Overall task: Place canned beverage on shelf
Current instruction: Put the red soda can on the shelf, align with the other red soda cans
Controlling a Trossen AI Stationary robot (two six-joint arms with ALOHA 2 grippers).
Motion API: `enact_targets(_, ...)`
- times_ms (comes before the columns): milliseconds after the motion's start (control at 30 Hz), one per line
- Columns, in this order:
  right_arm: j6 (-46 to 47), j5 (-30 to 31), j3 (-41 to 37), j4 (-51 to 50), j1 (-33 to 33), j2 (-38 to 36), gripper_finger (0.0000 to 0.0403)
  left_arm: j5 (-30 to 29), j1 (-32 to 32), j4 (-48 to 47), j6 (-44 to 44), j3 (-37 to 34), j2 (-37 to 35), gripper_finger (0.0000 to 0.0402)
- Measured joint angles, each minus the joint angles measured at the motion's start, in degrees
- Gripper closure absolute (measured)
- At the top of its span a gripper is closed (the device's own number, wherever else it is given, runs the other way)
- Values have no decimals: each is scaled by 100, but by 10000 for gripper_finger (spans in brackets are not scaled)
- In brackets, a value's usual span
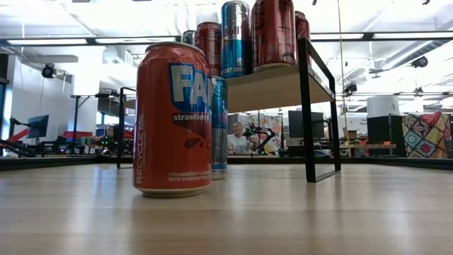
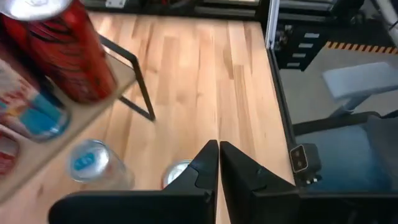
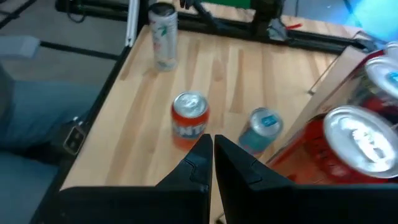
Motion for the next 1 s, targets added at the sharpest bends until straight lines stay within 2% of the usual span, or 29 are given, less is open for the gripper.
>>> enact_targets(167,161,-9,-81,-265,380,11,394,-31,-241,-79,-92,180,600,379)
enact_targets(300,470,-7,-122,-295,717,11,394,-30,-322,-47,-233,258,959,333)
enact_targets(500,937,-5,-266,-305,1238,17,394,-204,-326,-66,-525,245,1529,222)
enact_targets(667,1237,68,-420,-219,1567,17,394,-624,-326,-162,-538,241,1913,119)
enact_targets(767,1258,69,-560,21,1683,21,394,-798,-322,-228,-534,241,1989,75)
enact_targets(867,1268,68,-667,191,1754,22,394,-1000,-318,-258,-552,238,2022,53)
enact_targets(1000,1274,68,-776,293,1765,22,394,-1201,-301,-322,-569,230,2022,48)
